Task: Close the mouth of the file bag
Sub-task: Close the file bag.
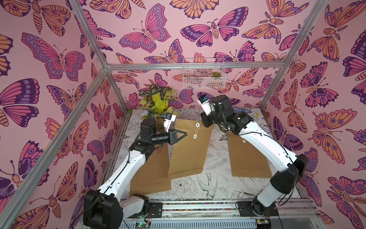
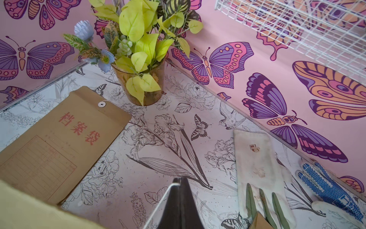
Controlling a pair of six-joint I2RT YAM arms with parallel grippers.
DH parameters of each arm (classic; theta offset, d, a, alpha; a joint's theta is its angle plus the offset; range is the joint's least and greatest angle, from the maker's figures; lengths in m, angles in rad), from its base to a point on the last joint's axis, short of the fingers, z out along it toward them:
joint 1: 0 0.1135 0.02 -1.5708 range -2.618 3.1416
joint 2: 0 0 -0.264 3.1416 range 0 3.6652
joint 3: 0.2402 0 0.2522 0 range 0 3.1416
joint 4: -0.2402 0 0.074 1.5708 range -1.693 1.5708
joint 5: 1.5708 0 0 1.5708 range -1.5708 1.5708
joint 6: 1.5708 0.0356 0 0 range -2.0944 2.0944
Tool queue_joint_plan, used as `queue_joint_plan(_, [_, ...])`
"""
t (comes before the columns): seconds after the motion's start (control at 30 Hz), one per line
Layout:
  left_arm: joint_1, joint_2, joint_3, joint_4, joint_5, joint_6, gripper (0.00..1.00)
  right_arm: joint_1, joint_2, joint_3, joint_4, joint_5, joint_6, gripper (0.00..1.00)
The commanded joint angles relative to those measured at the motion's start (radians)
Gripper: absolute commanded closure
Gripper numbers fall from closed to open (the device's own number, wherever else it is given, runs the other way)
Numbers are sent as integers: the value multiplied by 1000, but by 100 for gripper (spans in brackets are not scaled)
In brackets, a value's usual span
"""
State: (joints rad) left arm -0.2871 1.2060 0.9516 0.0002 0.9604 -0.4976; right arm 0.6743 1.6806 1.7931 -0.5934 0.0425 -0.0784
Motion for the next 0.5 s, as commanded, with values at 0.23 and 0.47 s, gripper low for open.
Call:
queue_joint_plan(0.23, [-11,6,7,-18,-19,51,100,93,57,166,-99,-7,-9,100])
queue_joint_plan(0.47, [3,8,22,-72,-96,86,100,153,52,183,-243,163,-88,100])
